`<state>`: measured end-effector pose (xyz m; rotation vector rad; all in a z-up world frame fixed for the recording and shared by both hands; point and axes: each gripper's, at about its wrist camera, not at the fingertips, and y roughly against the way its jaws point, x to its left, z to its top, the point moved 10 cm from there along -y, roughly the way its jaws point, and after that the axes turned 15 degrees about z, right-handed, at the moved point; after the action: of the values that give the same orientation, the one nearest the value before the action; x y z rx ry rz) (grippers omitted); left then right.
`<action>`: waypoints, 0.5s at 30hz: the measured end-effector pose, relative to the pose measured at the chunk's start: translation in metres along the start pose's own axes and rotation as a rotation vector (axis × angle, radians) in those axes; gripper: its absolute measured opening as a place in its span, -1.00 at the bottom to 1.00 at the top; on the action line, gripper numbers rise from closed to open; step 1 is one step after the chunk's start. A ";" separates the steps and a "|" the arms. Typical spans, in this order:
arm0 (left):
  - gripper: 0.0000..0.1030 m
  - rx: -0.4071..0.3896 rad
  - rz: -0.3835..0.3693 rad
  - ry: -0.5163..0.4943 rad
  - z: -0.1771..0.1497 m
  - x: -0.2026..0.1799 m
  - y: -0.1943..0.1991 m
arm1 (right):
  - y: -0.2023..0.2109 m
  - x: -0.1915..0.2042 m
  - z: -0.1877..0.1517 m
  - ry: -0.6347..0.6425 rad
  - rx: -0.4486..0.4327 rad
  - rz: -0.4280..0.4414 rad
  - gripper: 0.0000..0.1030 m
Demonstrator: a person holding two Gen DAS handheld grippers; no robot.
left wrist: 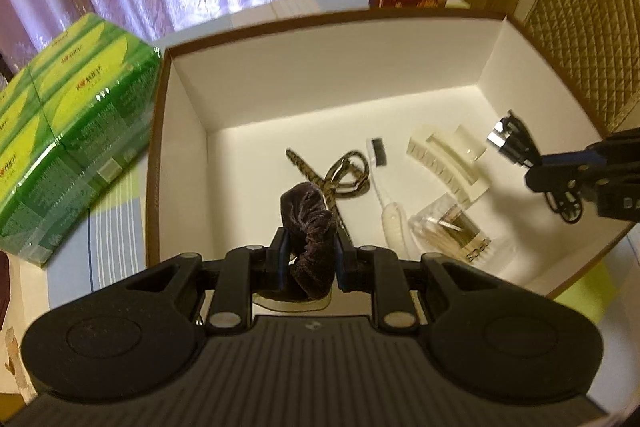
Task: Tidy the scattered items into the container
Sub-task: 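Open left tool dropping scrunchie in box while right tool releases cable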
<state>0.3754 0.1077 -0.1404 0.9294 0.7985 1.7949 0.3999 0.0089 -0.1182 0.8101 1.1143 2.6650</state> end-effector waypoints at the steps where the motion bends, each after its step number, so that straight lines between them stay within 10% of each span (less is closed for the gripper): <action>1: -0.59 0.014 -0.002 -0.003 -0.002 -0.001 -0.003 | 0.000 0.000 0.000 0.001 0.003 0.000 -0.66; 15: -0.42 0.065 0.008 0.001 -0.011 0.002 -0.008 | -0.007 -0.005 -0.012 0.021 0.091 -0.014 -0.66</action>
<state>0.3691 0.1113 -0.1524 0.9757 0.8592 1.7858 0.3970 0.0044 -0.1323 0.7873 1.2496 2.6339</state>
